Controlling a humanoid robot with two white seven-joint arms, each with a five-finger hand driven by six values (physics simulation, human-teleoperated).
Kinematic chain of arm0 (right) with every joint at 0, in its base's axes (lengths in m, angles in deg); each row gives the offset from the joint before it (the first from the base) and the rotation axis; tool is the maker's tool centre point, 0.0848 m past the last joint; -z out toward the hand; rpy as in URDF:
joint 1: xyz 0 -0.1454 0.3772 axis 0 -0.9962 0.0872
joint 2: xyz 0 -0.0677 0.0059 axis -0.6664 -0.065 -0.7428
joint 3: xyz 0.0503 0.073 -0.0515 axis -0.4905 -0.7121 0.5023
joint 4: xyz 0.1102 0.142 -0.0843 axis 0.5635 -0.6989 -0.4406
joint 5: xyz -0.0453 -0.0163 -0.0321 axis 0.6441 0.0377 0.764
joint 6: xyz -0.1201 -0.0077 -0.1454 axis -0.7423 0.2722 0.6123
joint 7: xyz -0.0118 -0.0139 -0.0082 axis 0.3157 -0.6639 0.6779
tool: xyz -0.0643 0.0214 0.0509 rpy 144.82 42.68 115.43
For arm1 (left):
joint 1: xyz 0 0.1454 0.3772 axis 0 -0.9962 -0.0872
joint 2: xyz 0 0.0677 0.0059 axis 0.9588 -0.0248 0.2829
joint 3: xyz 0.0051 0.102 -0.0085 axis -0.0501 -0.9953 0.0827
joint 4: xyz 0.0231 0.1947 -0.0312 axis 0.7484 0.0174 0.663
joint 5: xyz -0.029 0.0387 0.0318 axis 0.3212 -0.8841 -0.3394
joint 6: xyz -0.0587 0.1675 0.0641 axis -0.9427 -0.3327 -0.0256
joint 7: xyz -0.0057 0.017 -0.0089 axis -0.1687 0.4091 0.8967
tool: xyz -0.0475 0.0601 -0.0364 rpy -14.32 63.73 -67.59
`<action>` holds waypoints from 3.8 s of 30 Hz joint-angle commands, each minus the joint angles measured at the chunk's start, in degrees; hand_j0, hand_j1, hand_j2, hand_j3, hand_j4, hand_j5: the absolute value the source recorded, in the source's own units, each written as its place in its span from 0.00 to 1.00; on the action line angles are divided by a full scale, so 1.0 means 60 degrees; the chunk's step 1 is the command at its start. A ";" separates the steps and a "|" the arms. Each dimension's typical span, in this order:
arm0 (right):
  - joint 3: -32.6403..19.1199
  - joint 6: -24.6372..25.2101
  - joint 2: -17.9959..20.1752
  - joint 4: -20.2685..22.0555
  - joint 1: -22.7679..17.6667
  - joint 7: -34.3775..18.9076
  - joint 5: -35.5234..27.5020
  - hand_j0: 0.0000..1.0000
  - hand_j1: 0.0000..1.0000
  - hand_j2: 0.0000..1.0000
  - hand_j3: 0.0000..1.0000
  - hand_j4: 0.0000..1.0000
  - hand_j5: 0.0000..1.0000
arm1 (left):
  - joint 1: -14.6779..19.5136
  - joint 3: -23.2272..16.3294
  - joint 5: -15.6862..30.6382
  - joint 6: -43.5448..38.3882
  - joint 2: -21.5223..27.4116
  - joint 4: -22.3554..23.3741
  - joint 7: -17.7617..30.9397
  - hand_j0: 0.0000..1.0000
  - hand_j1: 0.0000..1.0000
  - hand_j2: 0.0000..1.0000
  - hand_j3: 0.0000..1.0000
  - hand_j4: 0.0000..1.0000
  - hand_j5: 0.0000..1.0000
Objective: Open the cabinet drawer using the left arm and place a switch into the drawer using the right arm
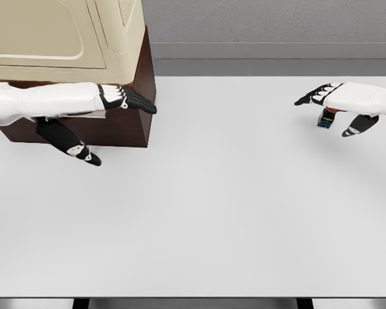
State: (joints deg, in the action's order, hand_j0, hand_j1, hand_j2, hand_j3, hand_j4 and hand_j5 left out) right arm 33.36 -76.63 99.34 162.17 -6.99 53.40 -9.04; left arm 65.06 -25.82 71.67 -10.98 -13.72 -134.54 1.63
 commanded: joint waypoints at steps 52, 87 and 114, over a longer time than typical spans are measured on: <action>0.1547 0.1095 -0.1880 -0.4350 0.1948 0.0004 0.0305 0.88 0.88 0.88 0.88 0.88 0.88 | -0.0102 0.1332 0.1094 -0.1820 0.1314 0.0027 0.2473 1.00 1.00 1.00 1.00 1.00 1.00; 0.1532 0.1081 -0.2012 -0.4995 0.2212 0.0004 0.0700 0.70 0.70 0.70 0.70 0.70 0.70 | -0.4540 0.6239 0.0596 -0.4662 0.1182 0.0056 0.2297 1.00 1.00 1.00 1.00 1.00 1.00; 0.1547 0.1095 -0.2173 -0.5170 0.2212 0.0004 0.0700 0.67 0.67 0.67 0.67 0.67 0.67 | -0.4804 0.6386 0.0362 -0.4955 0.0698 0.0613 0.2297 1.00 1.00 1.00 1.00 1.00 1.00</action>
State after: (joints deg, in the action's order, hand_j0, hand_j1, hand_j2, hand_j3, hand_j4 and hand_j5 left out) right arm 42.16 -69.57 86.31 131.28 6.28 53.97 -5.59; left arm 36.23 12.43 73.62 -40.67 -9.32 -131.50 15.43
